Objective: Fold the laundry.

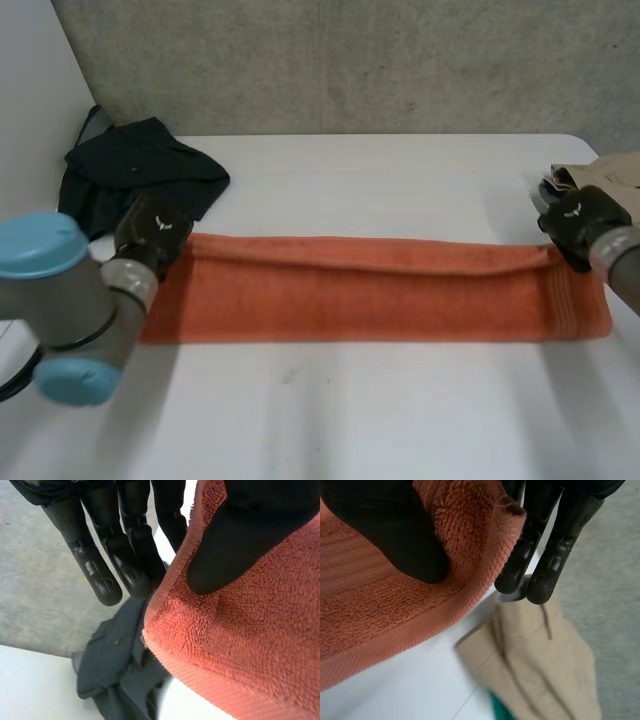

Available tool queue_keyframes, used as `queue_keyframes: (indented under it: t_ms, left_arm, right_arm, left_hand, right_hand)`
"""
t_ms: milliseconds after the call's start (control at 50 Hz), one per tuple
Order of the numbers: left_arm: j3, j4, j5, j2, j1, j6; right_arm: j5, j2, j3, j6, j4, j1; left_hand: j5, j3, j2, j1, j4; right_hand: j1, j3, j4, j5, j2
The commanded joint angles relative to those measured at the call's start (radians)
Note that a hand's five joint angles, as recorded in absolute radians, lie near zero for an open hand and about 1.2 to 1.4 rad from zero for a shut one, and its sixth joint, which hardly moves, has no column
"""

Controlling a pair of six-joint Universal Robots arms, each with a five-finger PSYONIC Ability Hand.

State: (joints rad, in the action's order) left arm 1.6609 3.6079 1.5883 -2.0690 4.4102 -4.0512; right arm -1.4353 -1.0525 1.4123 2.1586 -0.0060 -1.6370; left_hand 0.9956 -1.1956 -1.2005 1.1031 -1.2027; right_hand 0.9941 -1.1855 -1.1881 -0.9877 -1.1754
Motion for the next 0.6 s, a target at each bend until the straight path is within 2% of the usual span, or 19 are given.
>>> queue_keyframes:
  t_ms: [20, 120, 180, 240, 300, 340, 400, 480, 600]
  left_arm:
    - [-0.185, 0.063, 0.048, -0.186, -0.014, -0.008]
    - [-0.356, 0.084, 0.055, -0.255, -0.015, -0.003]
    - [-0.468, 0.135, 0.074, -0.249, -0.014, 0.012]
    - [-0.532, 0.202, 0.099, -0.221, -0.020, 0.050]
    - [-0.553, 0.319, 0.124, -0.105, -0.018, 0.155]
    - [-0.544, 0.382, 0.122, -0.018, -0.009, 0.230]
    - [-0.524, 0.399, 0.119, 0.049, -0.008, 0.276]
    - [-0.458, 0.377, 0.117, 0.102, -0.008, 0.285]
    - [-0.244, 0.336, 0.085, 0.115, -0.018, 0.290]
  right_arm:
    - [-0.047, 0.167, -0.159, 0.007, -0.091, -0.027]
    - [-0.048, 0.209, -0.243, 0.013, -0.193, -0.052]
    - [-0.051, 0.198, -0.309, 0.033, -0.330, -0.072]
    - [-0.066, 0.135, -0.352, 0.092, -0.494, -0.084]
    - [-0.088, 0.042, -0.359, 0.176, -0.612, -0.086]
    - [-0.094, 0.003, -0.357, 0.211, -0.629, -0.084]
    - [-0.097, -0.047, -0.343, 0.265, -0.620, -0.078]
    - [-0.090, -0.073, -0.277, 0.288, -0.580, -0.080]
    - [-0.082, -0.073, -0.153, 0.285, -0.491, -0.073]
  left_hand:
    - [0.226, -0.201, -0.196, 0.293, -0.194]
    - [0.226, -0.201, -0.196, 0.293, -0.194]
    - [0.226, -0.201, -0.196, 0.293, -0.194]
    - [0.226, -0.201, -0.196, 0.293, -0.194]
    - [0.226, -0.201, -0.196, 0.293, -0.194]
    - [0.226, -0.201, -0.196, 0.293, -0.194]
    - [0.226, -0.201, -0.196, 0.293, -0.194]
    - [0.226, -0.201, -0.196, 0.293, -0.194]
    - [0.226, -0.201, -0.196, 0.293, -0.194]
  right_hand:
    - [0.402, -0.211, -0.208, -0.234, -0.221]
    - [0.402, -0.211, -0.208, -0.234, -0.221]
    - [0.402, -0.211, -0.208, -0.234, -0.221]
    - [0.402, -0.211, -0.208, -0.234, -0.221]
    - [0.402, -0.211, -0.208, -0.234, -0.221]
    - [0.402, -0.211, -0.208, -0.234, -0.221]
    - [0.402, -0.211, -0.208, -0.234, -0.221]
    - [0.402, -0.211, -0.208, -0.234, -0.221]
    - [0.402, -0.211, -0.208, -0.234, -0.221]
